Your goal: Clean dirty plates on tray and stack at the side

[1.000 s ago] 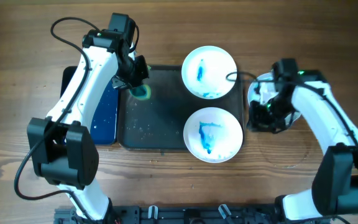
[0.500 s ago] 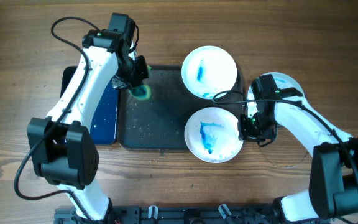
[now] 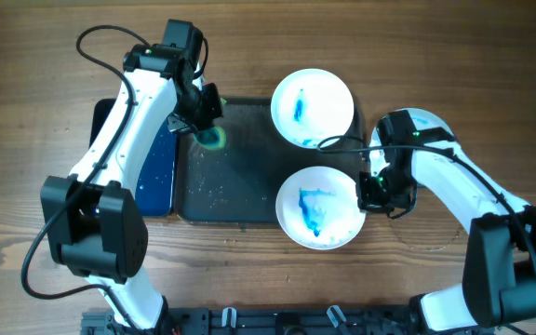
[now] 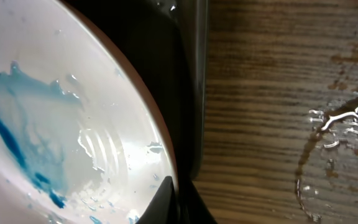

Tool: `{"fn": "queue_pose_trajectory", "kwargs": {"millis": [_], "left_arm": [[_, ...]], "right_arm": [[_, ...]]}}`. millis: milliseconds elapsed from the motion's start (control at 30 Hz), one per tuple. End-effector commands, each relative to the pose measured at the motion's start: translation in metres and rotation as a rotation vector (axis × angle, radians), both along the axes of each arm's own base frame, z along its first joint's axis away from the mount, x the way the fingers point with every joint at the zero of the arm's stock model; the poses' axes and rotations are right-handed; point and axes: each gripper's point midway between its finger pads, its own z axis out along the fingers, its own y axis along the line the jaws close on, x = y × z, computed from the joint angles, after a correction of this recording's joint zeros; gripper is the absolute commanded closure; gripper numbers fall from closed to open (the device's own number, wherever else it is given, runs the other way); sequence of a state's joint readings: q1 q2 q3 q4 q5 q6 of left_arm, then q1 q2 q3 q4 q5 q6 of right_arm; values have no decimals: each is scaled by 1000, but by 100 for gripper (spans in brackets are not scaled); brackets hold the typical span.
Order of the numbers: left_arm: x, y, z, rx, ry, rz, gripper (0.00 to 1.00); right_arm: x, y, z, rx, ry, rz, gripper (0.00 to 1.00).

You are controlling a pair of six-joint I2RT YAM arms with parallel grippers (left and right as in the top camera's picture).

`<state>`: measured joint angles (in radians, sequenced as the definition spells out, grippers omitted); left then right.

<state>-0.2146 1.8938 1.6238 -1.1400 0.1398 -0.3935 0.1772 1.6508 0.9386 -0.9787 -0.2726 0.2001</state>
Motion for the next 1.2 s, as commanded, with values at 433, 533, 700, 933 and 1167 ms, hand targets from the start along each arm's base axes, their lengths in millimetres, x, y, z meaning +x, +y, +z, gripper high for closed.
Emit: {"fn": "queue_pose_trajectory", "kwargs": {"millis": [433,533,700,933,1167], "left_arm": [[2,-1,17,-4,-47,-25,96],[1,-1,17,-3,-43,-22,96],[1,-1,17,-3,-43,-22,96],[1,-1,17,-3,-43,-22,96],[0,-1,16,-2,-36,-22,96]], "right_arm": [[71,163,22,47,-383,-247,96],[76,183,9,75,-395,-278,96],[74,204,-9,131,-369,-219,90],[86,205,15,95,-441,30,59],[108,198,12,132,-521,349,54]]}}
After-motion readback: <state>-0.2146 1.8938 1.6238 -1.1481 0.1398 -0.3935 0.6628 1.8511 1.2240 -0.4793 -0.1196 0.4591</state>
